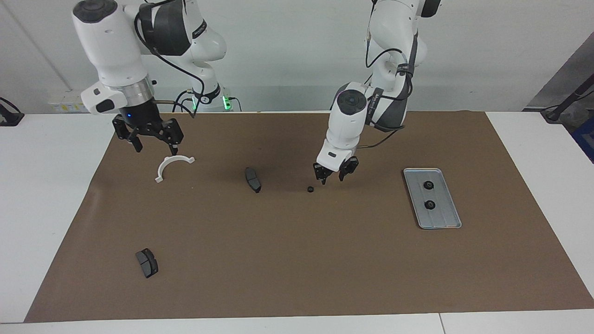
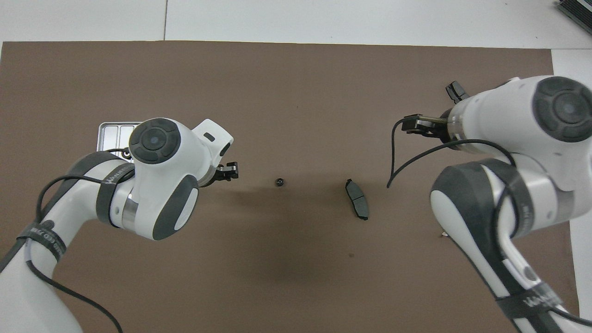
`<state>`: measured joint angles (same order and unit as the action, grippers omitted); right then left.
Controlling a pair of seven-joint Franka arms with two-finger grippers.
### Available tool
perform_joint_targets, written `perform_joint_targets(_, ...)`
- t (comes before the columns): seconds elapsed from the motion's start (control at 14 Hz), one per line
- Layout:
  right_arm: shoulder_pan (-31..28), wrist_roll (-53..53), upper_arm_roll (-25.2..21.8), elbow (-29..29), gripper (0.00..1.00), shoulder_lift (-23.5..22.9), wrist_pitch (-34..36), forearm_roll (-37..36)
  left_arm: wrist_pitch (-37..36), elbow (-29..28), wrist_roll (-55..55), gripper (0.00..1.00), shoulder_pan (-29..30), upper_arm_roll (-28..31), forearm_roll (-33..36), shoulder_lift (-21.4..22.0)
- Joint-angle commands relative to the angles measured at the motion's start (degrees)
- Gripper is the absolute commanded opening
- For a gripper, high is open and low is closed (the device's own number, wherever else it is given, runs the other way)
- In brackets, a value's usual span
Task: Pick bearing gear from pile to tray
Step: 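Reach the left gripper to the third bearing while the right gripper returns to rest, then grasp the third black bearing with the left gripper and lift it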
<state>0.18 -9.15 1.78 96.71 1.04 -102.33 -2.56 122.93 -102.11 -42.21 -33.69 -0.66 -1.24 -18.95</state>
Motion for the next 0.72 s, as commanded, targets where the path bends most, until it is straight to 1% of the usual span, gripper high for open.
perform_joint_targets(0.0, -1.06, 2.03, 0.68, -3.45, 1.00, -1.65, 3.97, 0.54, -0.07, 5.08, -1.74, 0.63, -1.55, 0.93, 0.01, -4.15)
perform_joint_targets(0.07, -1.14, 2.12, 0.68, -3.80, 1.00, -1.74, 3.63, 0.54, 0.03, 5.26, -1.91, 0.63, -2.60, 0.93, 0.01, -5.55)
perform_joint_targets(0.14, -1.23, 2.20, 0.68, -4.24, 1.00, -2.09, 3.36, 0.63, 0.03, 5.35, -2.61, 0.63, -4.96, 1.10, 0.10, -7.31)
perform_joint_targets(0.29, -1.59, 2.56, 0.94, -5.04, 1.00, -2.44, 6.07, 0.63, 0.64, 5.08, -3.50, 0.63, -5.51, 1.10, 0.45, -7.50)
perform_joint_targets(0.43, -1.14, 2.64, 1.12, -4.43, 1.00, -1.83, 9.15, 1.59, 2.04, 4.56, -3.41, 0.63, -5.16, 1.10, 0.54, -7.59)
perform_joint_targets(0.64, -1.15, 2.64, 1.21, -3.46, 1.00, -0.95, 10.65, 1.68, 2.93, 3.41, -2.53, 0.63, -4.63, 1.10, 0.63, -7.68)
